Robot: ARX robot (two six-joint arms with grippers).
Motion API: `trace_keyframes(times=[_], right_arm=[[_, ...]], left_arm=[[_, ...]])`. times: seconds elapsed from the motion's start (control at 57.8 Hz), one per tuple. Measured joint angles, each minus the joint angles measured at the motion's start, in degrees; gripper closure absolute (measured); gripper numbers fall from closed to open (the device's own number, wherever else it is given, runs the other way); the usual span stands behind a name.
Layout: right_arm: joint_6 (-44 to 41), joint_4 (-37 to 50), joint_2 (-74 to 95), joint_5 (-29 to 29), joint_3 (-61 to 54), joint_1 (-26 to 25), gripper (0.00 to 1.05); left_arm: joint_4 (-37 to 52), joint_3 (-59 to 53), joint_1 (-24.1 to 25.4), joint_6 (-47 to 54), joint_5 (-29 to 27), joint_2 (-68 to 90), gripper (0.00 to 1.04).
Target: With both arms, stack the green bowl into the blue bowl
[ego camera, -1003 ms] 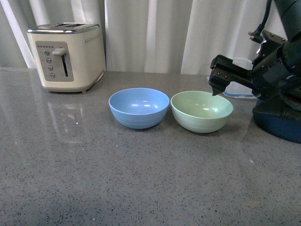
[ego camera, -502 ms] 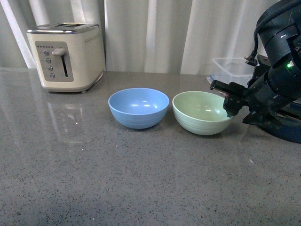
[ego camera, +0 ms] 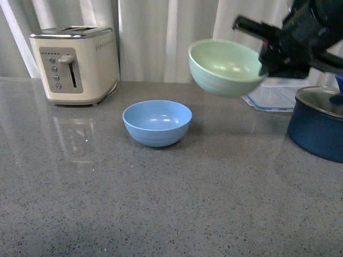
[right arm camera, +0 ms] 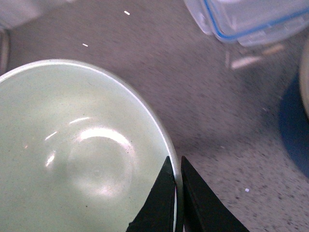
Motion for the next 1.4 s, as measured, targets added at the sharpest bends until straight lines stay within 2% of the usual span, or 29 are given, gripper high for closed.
trace_keyframes(times=[0.329,0.709,0.83,0.865,1.021,1.107,1.194,1.211,1.245,1.28,1.315,1.401], right_arm=[[-2.56,-2.49,7.93,1.60,11.78,9.55,1.04],[-3.76,-5.05,17.38,4.46,15.56,11.21,1.03],[-2.69,-3.63,16.76,3.17,15.21,10.80,0.86],[-2.10,-2.58,15.19,1.84,14.25,10.51,0.77],[-0.55,2.19,6.67,-1.36,8.50,9.22,0.54],[0.17,10.73,-3.15,-3.10,-0.17,7.76,0.38],[-1.38,27.71,-18.60,-2.25,-17.11,5.51,0.17],[-3.32,31.41,-21.46,0.59,-20.68,5.46,0.18],[-9.27,37.81,-25.14,9.53,-26.08,5.09,0.26],[-16.04,42.18,-27.82,13.66,-31.41,4.20,0.35],[-20.55,44.83,-29.68,13.44,-36.83,2.97,0.44],[-24.41,47.45,-31.82,12.04,-44.87,0.98,0.58]], left_arm=[[0.00,0.00,0.00,0.00,0.00,0.00,0.07],[0.00,0.00,0.00,0.00,0.00,0.00,0.07],[0.00,0.00,0.00,0.00,0.00,0.00,0.07],[0.00,0.00,0.00,0.00,0.00,0.00,0.07],[0.00,0.00,0.00,0.00,0.00,0.00,0.07],[0.00,0.00,0.00,0.00,0.00,0.00,0.07],[0.00,0.00,0.00,0.00,-0.02,0.00,0.07],[0.00,0.00,0.00,0.00,-0.02,0.00,0.07],[0.00,0.00,0.00,0.00,0.00,-0.02,0.07],[0.00,0.00,0.00,0.00,0.17,-0.02,0.07],[0.00,0.00,-0.02,0.00,0.15,0.00,0.07],[0.00,0.00,0.00,0.00,0.11,0.00,0.07]])
